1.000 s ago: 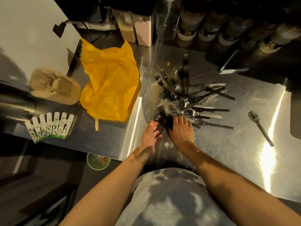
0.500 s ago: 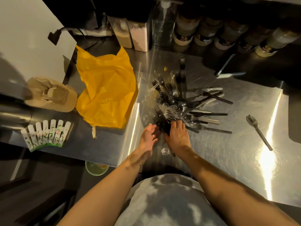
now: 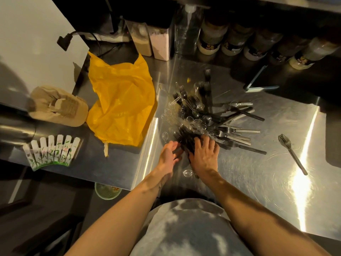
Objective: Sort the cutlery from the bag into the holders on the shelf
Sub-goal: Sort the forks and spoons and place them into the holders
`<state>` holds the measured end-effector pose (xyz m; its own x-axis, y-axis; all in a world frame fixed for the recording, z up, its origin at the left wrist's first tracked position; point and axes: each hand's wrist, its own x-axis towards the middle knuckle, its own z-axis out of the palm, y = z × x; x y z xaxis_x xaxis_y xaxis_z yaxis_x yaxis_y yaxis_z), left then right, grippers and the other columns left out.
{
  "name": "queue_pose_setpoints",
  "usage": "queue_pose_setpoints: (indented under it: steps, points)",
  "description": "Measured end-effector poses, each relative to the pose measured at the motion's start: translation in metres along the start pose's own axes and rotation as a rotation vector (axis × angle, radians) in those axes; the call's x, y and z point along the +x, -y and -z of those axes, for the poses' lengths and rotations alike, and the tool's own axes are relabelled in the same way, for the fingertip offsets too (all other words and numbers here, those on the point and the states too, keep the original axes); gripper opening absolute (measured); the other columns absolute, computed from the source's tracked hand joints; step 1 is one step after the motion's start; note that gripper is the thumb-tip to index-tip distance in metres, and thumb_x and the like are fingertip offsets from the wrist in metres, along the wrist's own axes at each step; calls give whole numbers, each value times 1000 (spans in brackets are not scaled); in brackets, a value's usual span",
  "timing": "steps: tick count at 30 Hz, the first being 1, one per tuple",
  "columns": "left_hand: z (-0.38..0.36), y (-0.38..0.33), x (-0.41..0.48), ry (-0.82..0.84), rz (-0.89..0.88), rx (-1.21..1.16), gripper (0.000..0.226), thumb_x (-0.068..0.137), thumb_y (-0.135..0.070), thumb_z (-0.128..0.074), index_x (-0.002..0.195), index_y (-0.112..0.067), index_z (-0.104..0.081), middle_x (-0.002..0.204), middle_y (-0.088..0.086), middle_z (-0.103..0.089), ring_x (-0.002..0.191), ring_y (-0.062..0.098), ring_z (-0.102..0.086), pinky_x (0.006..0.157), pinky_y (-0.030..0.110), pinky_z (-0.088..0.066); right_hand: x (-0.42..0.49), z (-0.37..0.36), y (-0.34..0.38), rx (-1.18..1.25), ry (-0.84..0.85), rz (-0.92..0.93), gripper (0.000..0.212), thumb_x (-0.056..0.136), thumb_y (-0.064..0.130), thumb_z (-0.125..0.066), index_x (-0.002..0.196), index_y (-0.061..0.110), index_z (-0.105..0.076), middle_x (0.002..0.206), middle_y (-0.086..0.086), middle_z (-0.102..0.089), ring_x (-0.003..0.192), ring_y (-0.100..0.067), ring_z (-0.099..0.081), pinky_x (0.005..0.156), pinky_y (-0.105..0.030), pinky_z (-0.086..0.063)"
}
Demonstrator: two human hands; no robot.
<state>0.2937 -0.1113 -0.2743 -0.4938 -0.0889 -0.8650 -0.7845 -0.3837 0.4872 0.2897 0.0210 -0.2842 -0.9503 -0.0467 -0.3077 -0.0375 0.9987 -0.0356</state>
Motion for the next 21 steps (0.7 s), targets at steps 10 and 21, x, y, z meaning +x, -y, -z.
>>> queue_pose_setpoints:
  steps: [10, 21]
  points:
    - [0, 2, 1, 27, 9, 28, 44, 109, -38, -32, 138, -15, -54, 146, -1, -51, 132, 24, -46, 103, 35, -37, -4, -4, 1, 233, 53, -6, 53, 95, 44, -61, 132, 11, -45, 133, -11, -45, 123, -28, -49, 106, -45, -45]
    - [-9, 6, 5, 22, -101, 135, 37, 106, -30, -33, 126, -16, -61, 142, 3, -55, 135, 20, -46, 117, 38, -32, 5, -6, -4, 262, 89, -27, 48, 94, 23, -65, 136, 12, -45, 134, -12, -44, 124, -30, -48, 106, -44, -46]
